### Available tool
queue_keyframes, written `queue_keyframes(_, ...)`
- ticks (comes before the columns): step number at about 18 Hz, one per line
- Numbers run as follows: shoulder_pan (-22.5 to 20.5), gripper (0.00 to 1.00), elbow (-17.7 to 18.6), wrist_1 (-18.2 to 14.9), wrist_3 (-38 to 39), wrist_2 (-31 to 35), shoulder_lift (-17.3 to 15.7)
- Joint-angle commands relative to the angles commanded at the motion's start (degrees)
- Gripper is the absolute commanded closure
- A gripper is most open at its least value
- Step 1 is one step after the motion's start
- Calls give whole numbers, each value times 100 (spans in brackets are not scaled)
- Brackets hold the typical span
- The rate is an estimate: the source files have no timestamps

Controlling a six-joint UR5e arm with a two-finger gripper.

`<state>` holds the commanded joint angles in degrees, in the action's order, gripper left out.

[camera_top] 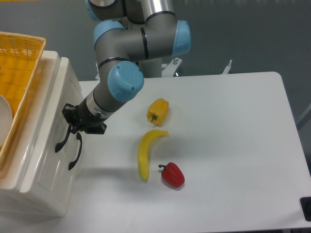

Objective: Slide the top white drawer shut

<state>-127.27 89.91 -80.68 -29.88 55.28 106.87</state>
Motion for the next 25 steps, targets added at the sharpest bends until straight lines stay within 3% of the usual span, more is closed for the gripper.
queue_keyframes(7, -500, 54, 0, 9, -53, 307, 9)
queue_keyframes(13, -1247, 38, -263, 44, -499, 894, 114)
queue_keyframes(18, -1783, 25, -369, 631, -913, 1722, 360)
queue_keyframes(20, -2090, 18, -387, 799, -1264, 1898, 422)
queue_keyframes(23, -2547, 0, -413, 844, -2194, 2214, 518)
queue_keyframes(25, -2890, 0, -457, 835, -2862, 2381, 545)
